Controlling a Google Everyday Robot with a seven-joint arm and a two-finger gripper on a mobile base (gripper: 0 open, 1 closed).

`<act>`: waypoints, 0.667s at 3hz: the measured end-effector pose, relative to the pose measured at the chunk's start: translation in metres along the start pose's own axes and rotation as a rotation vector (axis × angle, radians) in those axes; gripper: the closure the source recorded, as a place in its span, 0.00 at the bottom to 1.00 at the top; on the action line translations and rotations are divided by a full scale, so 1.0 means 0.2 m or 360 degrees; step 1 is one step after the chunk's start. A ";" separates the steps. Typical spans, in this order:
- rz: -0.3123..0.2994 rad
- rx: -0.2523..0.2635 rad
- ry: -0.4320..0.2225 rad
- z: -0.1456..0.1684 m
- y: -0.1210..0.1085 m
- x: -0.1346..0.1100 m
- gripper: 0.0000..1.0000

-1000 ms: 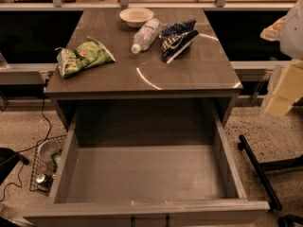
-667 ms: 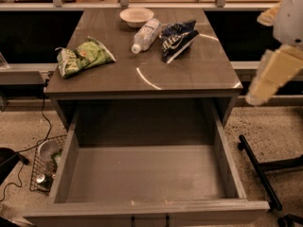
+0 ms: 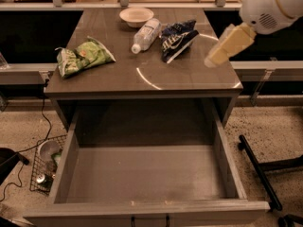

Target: Place green jalapeno chip bag into top drawer

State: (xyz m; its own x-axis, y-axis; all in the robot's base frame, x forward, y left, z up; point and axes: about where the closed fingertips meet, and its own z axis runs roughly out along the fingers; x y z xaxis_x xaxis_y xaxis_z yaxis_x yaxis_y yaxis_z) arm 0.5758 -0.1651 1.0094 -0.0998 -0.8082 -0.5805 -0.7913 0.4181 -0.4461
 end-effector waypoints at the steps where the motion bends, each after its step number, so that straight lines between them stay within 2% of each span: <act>1: 0.0042 0.0058 -0.0418 0.21 -0.14 -0.19 0.00; 2: 0.0061 0.0056 -0.0785 0.39 -0.20 -0.39 0.00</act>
Offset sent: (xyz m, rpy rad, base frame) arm 0.1199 0.0986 0.0221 0.5922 -0.3166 0.2387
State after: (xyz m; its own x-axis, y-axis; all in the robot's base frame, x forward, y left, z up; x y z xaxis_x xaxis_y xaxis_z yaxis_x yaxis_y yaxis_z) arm 0.6636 -0.0864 1.0193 0.1755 -0.5030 -0.8463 -0.7708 0.4646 -0.4359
